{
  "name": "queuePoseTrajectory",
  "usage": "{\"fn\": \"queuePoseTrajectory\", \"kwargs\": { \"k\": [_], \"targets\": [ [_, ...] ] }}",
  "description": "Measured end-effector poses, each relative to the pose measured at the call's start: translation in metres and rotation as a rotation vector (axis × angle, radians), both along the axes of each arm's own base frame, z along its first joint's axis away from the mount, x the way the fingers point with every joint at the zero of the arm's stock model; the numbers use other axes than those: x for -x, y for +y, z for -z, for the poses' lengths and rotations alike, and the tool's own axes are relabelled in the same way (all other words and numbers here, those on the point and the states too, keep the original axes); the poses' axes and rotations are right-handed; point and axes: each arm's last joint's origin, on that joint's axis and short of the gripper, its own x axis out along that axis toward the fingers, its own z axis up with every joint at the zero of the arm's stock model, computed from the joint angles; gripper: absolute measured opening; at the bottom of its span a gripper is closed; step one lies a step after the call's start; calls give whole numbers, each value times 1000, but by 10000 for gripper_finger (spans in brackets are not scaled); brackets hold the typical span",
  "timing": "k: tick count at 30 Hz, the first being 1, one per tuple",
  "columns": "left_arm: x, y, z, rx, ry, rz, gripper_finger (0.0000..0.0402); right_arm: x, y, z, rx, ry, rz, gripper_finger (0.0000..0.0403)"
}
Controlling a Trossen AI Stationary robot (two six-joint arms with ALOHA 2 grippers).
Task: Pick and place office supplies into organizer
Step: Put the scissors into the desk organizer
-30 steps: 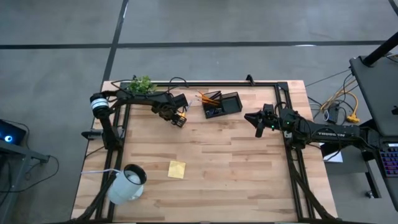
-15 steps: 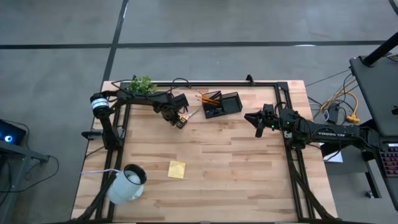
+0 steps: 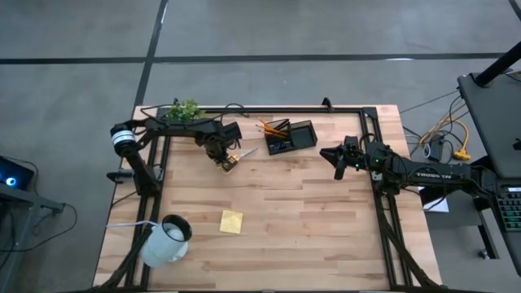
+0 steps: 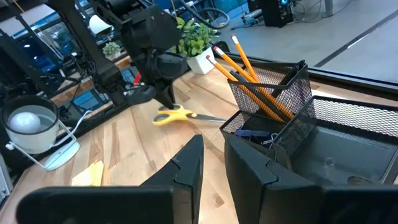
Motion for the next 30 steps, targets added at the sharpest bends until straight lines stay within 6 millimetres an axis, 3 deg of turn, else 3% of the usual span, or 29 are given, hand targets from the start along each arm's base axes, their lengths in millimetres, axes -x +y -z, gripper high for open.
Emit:
{"fn": "queuePoseTrajectory", "kwargs": {
  "k": [16, 30],
  "targets": [
    [14, -11, -45, -17, -138, 69, 6, 0, 0, 0, 1, 0, 0, 57],
    [-14, -29, -110, -133, -260, 166, 6, 0, 0, 0, 1, -2, -1, 57]
  ]
}}
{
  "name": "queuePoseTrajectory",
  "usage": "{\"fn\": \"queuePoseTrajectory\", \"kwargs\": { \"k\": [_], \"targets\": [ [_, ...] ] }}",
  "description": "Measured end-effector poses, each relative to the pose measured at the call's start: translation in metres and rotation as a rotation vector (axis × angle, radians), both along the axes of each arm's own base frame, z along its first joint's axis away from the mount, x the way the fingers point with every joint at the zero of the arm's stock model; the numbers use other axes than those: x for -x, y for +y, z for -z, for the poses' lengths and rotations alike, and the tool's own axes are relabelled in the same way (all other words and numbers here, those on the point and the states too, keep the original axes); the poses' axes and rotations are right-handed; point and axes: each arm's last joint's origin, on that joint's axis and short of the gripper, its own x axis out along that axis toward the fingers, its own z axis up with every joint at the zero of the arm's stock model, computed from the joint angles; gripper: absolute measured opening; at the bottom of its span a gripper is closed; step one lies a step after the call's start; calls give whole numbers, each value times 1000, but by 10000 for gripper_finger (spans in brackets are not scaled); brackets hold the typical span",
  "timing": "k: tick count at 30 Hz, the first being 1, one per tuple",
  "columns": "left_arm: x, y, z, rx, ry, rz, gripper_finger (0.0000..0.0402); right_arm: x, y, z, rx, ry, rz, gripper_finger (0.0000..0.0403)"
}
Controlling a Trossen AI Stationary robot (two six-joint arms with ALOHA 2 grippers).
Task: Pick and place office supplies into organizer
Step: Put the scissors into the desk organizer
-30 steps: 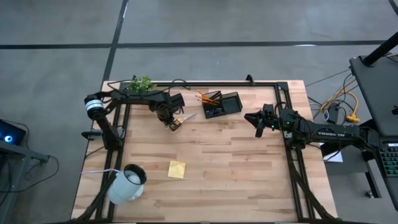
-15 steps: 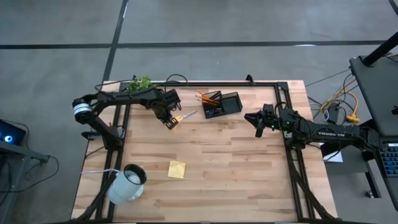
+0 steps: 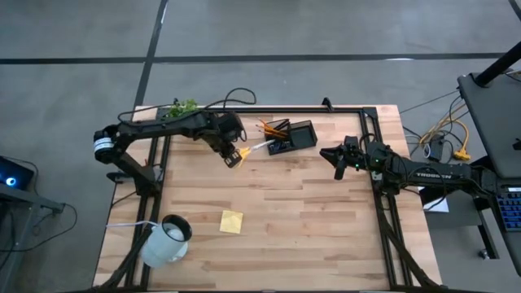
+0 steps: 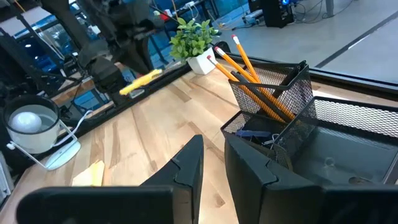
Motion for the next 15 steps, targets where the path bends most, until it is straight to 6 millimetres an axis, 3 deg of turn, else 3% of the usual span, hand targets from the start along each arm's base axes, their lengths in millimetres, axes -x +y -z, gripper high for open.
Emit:
{"fn": "queuePoseTrajectory", "kwargs": {
  "k": [10, 15],
  "targets": [
    [-24, 8, -45, -221, 20, 46, 6, 0, 0, 0, 0, 0, 1, 57],
    [-38, 15, -57, -328, 68, 102, 6, 0, 0, 0, 0, -1, 0, 57]
  ]
}}
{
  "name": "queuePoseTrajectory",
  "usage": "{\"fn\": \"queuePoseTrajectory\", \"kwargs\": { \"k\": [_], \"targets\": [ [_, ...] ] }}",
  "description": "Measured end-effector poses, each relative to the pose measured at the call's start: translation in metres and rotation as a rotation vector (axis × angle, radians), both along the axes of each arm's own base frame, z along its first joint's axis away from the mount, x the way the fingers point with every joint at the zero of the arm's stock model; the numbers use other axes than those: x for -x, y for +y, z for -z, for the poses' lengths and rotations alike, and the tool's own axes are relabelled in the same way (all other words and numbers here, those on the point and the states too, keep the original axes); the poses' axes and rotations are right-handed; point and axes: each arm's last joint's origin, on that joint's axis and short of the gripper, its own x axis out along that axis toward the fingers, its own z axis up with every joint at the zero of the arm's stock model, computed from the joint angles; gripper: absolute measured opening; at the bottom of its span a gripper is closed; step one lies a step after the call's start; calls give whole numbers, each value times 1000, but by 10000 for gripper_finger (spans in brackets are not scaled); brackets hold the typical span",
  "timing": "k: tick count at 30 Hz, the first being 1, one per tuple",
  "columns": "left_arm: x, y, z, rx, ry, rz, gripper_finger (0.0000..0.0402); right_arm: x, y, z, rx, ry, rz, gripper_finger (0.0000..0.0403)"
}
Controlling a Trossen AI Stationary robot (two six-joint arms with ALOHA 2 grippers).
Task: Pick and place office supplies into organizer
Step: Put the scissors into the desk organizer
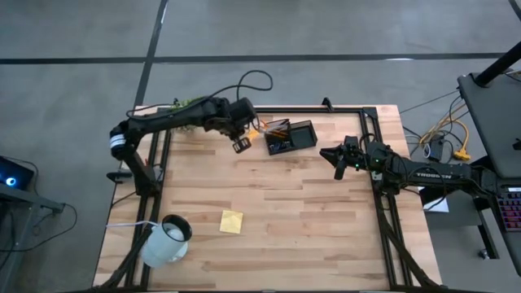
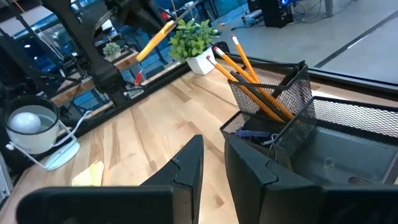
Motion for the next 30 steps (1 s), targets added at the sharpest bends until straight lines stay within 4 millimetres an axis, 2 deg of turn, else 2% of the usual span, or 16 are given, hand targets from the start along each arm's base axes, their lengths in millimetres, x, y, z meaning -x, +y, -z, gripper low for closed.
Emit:
{"fn": "queuePoseTrajectory", "kwargs": {
  "k": [11, 16, 24, 30],
  "targets": [
    [-28, 17, -13, -308, 183, 107, 6, 0, 0, 0, -7, -2, 1, 57],
    [-37, 25, -16, -519, 335, 131, 6, 0, 0, 0, -12, -5, 2, 57],
    [-55, 33, 1, -707, 612, 254, 6, 0, 0, 0, -15, -5, 3, 57],
    [-61, 37, 2, -789, 736, 298, 6, 0, 0, 0, -15, -5, 4, 57]
  ]
}}
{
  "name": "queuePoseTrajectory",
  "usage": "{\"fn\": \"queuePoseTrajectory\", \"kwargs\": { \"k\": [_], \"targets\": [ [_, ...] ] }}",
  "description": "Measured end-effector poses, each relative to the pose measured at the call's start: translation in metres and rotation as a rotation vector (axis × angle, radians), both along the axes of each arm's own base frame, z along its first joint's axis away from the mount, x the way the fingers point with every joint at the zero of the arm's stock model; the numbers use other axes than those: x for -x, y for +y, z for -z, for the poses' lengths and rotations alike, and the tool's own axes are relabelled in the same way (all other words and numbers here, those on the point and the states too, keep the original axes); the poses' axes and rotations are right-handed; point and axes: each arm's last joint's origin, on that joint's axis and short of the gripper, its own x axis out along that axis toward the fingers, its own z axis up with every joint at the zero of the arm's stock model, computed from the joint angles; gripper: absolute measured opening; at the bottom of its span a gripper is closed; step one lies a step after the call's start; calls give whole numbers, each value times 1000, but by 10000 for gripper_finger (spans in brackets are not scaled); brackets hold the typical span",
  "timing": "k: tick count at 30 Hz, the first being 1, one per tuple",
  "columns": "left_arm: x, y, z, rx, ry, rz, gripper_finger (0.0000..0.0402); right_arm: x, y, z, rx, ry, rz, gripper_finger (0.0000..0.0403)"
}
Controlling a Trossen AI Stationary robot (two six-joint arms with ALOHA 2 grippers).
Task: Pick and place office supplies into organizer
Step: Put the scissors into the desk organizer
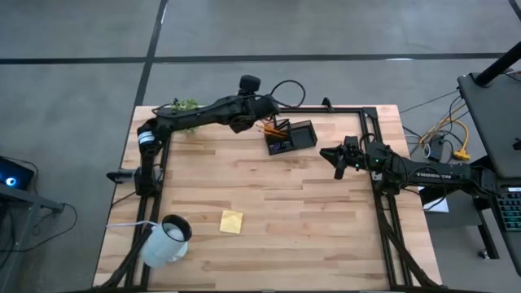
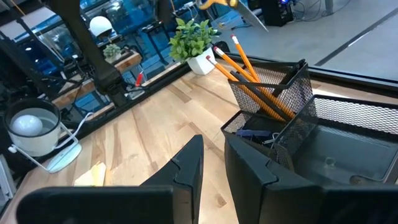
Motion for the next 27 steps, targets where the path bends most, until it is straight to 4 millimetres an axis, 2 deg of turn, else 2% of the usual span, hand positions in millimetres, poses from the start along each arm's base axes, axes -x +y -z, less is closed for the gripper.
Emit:
{"fn": "queuePoseTrajectory", "kwargs": {
  "k": [11, 17, 24, 27],
  "targets": [
    [-15, -3, -10, -107, 151, 120, 6, 0, 0, 0, 0, 0, 0, 57],
    [-17, -8, -6, -107, 202, 152, 6, 0, 0, 0, 0, 0, 0, 57],
    [-20, -17, 11, -71, 272, 217, 6, 0, 0, 0, 0, 1, 0, 57],
    [-22, -16, 9, -86, 242, 217, 6, 0, 0, 0, 0, 1, 0, 57]
  ]
}}
